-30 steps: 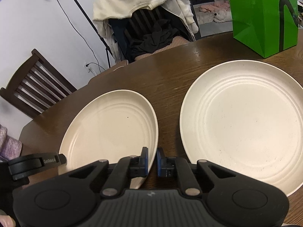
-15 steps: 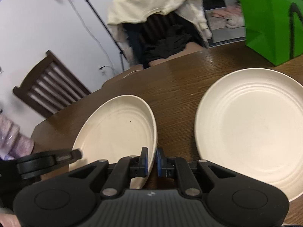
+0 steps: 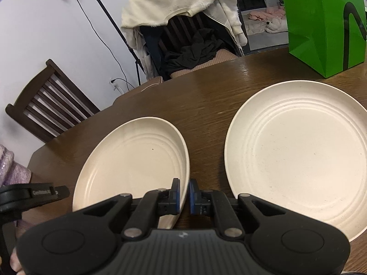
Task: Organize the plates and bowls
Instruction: 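Lift both held cream plates off the table with both tools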
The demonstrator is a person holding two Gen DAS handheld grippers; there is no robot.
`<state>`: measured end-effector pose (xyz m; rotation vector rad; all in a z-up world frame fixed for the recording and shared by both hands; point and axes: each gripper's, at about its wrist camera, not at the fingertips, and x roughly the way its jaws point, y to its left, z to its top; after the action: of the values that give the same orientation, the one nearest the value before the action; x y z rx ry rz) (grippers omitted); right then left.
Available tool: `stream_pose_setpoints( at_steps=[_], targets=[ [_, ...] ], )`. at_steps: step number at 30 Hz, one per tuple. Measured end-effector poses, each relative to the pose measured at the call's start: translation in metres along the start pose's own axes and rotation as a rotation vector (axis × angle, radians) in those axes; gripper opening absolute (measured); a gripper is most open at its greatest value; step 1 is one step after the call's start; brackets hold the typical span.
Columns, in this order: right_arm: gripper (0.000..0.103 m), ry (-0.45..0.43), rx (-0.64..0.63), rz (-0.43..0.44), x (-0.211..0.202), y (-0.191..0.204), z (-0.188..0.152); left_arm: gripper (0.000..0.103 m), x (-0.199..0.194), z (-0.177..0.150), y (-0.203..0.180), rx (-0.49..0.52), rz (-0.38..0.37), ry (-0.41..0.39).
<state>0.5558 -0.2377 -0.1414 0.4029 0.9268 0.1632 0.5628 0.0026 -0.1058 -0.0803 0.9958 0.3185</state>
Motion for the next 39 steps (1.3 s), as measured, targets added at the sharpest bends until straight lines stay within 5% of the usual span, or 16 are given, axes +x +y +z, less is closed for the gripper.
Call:
stream_pose_setpoints(
  at_steps=[4, 9, 12, 16, 17, 39],
  targets=[
    [0.008, 0.003, 0.0, -0.015, 0.0, 0.0, 0.0, 0.063, -0.001, 0.002, 0.003, -0.034, -0.023, -0.019],
    [0.008, 0.019, 0.0, -0.01, 0.002, 0.0, -0.001, 0.066, -0.01, 0.0, -0.002, -0.013, -0.041, -0.072],
    [0.008, 0.021, 0.003, -0.009, 0.002, -0.001, 0.0, 0.064, -0.005, 0.001, -0.006, -0.016, -0.037, -0.058],
    [0.008, 0.022, 0.001, -0.01, 0.002, -0.001, 0.0, 0.021, 0.013, 0.003, -0.008, -0.015, -0.05, 0.033],
    [0.008, 0.022, 0.001, -0.01, 0.003, -0.001, 0.0, 0.017, 0.016, 0.002, -0.009, -0.011, -0.066, 0.05],
    [0.008, -0.046, 0.003, 0.009, -0.007, -0.001, 0.0, 0.013, -0.007, -0.007, -0.017, 0.038, -0.05, -0.087]
  ],
)
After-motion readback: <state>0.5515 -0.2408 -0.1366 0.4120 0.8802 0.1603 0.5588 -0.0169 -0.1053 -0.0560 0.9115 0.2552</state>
